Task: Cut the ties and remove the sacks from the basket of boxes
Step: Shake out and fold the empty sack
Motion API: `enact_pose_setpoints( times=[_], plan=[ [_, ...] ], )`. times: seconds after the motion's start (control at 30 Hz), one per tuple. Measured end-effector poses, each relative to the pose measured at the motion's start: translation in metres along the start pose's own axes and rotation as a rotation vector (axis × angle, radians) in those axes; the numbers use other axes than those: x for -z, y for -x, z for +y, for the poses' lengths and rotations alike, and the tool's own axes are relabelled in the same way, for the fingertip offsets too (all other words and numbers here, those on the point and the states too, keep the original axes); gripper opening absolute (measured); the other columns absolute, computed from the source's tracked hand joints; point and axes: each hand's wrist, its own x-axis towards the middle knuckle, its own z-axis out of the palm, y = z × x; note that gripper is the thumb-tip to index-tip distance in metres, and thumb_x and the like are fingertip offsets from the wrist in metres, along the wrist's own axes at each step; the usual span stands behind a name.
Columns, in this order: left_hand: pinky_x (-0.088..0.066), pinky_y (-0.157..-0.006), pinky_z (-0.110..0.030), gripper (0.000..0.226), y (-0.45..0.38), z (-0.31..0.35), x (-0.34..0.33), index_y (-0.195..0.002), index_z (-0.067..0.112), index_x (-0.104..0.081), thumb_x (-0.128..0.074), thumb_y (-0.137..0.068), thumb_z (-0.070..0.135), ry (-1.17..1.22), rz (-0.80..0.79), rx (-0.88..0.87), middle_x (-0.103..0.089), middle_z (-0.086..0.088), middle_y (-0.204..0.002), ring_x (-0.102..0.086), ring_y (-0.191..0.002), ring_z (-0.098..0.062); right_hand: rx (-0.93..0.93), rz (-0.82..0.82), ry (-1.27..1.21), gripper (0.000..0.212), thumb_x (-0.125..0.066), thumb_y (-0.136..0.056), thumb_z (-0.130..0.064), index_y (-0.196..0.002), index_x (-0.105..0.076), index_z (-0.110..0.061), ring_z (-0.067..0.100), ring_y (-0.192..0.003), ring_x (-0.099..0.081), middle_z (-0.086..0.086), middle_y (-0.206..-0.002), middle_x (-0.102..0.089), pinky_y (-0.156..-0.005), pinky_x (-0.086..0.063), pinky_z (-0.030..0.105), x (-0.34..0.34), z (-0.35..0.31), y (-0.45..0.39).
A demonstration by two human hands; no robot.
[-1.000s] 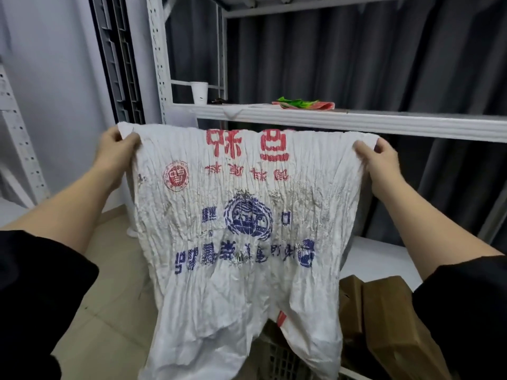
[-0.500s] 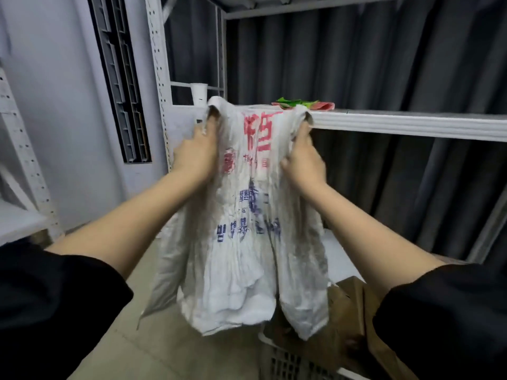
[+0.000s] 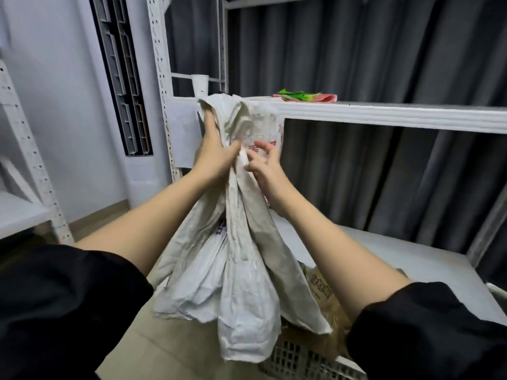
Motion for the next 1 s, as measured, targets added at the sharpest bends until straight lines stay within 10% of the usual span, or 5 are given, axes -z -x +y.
enact_pose_setpoints(
  times=[0.23,0.47,0.7,0.83,1.0],
  plan=[
    [-0.032,-0.091,-0.023,0.067,-0.016,-0.003,0.003,-0.153,0.026,0.004,-0.037,-0.100,0.019,0.124,0.191,0.102,-0.033,-0.002,-0.153,-0.043,-0.117,-0.011,0.057,-0.035,0.898,0.088,-0.061,-0.086,-0.032,-0.152,-0.004,-0.019,0.013,-0.145,-0.013,-0.003,-0.160,-0.008,-0.116,-0.020,0.029,-0.016,0.094,0.079],
    [-0.026,-0.093,-0.016,0.066,-0.025,0.000,0.007,-0.153,0.024,-0.001,-0.034,-0.099,0.008,0.183,0.259,0.066,-0.029,0.000,-0.155,-0.038,-0.133,-0.016,-0.546,-0.880,1.316,0.073,-0.054,-0.091,-0.045,-0.149,-0.022,-0.014,0.031,-0.139,-0.031,0.012,-0.155,-0.024,-0.113,-0.030,0.038,0.015,0.163,0.127],
    [-0.044,-0.100,-0.024,0.057,-0.038,-0.022,0.041,-0.149,0.021,-0.025,-0.047,-0.097,0.030,0.359,0.303,0.127,-0.048,0.002,-0.141,-0.050,-0.122,-0.011,-0.280,0.201,0.761,0.057,-0.055,-0.093,-0.035,-0.141,-0.036,-0.012,0.025,-0.130,-0.043,0.011,-0.147,-0.038,-0.106,-0.033,0.034,0.075,0.112,0.058],
    [-0.048,-0.057,-0.008,0.025,-0.039,-0.031,0.057,-0.121,0.018,-0.048,-0.049,-0.096,0.016,0.450,0.232,0.190,-0.062,0.012,-0.096,-0.061,-0.075,0.006,-0.222,0.192,0.511,0.107,-0.075,-0.074,-0.046,-0.151,-0.006,-0.020,0.024,-0.143,-0.024,0.006,-0.158,-0.014,-0.116,-0.026,0.041,0.107,0.068,0.025],
    [-0.052,-0.060,-0.023,0.017,-0.039,-0.041,0.071,-0.104,0.015,-0.053,-0.046,-0.090,0.009,0.552,0.084,0.337,-0.065,-0.001,-0.089,-0.065,-0.070,-0.010,-0.326,-0.030,0.250,0.114,-0.085,-0.054,-0.049,-0.146,-0.019,-0.034,0.019,-0.119,-0.055,-0.003,-0.138,-0.048,-0.100,-0.047,0.039,0.123,0.025,0.026]
  ],
)
